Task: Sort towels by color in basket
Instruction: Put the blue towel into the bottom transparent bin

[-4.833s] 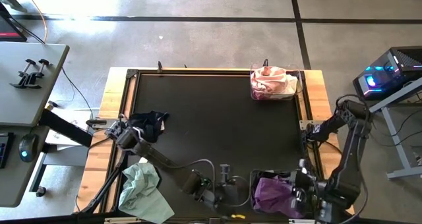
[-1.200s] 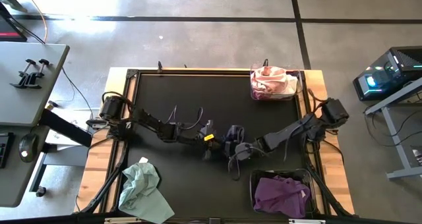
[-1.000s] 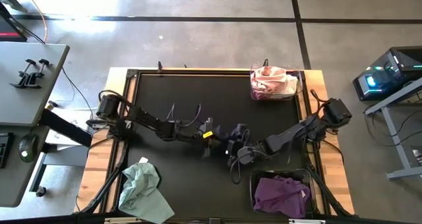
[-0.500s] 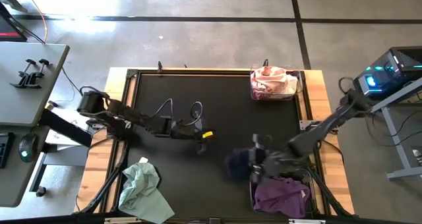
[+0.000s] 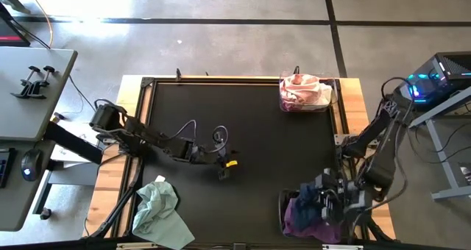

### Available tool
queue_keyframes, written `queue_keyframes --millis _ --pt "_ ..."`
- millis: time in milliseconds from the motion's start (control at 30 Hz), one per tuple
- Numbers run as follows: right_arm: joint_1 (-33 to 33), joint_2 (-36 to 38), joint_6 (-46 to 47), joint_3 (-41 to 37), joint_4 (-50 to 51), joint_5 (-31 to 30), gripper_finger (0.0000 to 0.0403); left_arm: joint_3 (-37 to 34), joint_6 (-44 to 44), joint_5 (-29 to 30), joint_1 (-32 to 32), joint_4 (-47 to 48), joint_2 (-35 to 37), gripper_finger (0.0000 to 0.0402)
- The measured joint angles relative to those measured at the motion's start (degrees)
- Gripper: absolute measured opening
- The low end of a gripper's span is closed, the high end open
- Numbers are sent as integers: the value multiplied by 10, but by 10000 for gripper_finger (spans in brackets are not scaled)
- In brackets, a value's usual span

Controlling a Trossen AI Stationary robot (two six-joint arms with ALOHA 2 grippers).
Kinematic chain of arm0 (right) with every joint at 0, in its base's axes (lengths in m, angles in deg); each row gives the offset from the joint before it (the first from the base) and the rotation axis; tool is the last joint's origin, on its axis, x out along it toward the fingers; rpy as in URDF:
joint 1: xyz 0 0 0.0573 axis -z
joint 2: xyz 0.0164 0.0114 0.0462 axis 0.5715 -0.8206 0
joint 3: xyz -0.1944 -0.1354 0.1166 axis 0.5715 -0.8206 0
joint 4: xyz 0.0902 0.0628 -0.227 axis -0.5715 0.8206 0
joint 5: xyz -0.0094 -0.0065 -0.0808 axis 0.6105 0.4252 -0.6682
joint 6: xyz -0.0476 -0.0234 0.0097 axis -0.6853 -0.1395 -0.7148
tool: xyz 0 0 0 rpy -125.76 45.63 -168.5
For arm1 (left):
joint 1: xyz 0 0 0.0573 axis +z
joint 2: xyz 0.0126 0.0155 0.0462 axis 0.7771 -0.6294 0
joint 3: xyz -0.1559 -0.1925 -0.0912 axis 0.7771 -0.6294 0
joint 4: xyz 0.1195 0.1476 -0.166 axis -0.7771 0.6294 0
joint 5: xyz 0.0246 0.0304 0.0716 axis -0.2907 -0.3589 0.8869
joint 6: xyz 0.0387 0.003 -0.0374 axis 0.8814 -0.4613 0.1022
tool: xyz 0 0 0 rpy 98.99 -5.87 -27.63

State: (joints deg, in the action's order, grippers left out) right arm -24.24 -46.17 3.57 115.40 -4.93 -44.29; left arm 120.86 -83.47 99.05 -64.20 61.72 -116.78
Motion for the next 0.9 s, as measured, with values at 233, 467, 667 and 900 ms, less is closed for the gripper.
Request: queue_keyframes --millis 233,467,667,900 --pt "-1 -12 44 -162 -210 40 39 0 -6 15 -13 -1 -15 119" --pt "23 -43 76 -262 -373 137 68 0 -15 17 -16 -2 -16 119" --pt "33 -28 48 -258 -364 171 130 0 -15 27 -16 -10 -16 119" --pt "32 -11 12 -155 -236 164 144 0 -14 29 -15 -20 -16 119"
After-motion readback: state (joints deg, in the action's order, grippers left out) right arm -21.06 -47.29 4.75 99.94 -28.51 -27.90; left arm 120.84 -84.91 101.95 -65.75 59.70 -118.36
